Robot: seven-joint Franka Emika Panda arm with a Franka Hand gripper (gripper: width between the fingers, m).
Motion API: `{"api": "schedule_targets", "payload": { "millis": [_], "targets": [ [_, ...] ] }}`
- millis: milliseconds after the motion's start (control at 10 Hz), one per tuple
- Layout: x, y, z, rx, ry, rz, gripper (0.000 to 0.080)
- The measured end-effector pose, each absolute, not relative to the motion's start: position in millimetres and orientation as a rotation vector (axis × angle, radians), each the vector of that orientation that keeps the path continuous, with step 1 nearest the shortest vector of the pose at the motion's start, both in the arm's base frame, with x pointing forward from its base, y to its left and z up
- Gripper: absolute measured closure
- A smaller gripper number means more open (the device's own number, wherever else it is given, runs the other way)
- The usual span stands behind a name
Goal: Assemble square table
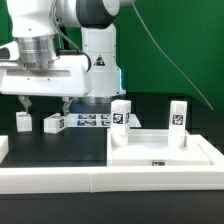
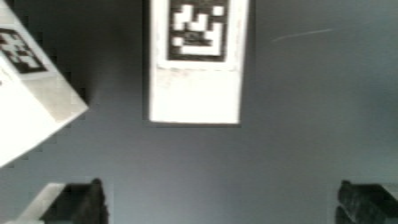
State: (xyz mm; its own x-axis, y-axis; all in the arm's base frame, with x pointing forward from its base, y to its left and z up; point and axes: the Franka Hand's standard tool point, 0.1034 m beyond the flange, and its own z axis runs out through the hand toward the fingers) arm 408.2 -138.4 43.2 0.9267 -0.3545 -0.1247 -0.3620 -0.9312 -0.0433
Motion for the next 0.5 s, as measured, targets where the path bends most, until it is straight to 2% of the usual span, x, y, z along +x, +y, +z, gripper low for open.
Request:
{"api": "schedule_targets", "payload": {
  "millis": [300,500],
  "targets": [
    [410.5,-135.0,45.2,-2.934,0.457,0.473,0.0151],
    [406.2,-135.8,38.9,-2.871,0.46,0.631,0.0151]
  ]
}}
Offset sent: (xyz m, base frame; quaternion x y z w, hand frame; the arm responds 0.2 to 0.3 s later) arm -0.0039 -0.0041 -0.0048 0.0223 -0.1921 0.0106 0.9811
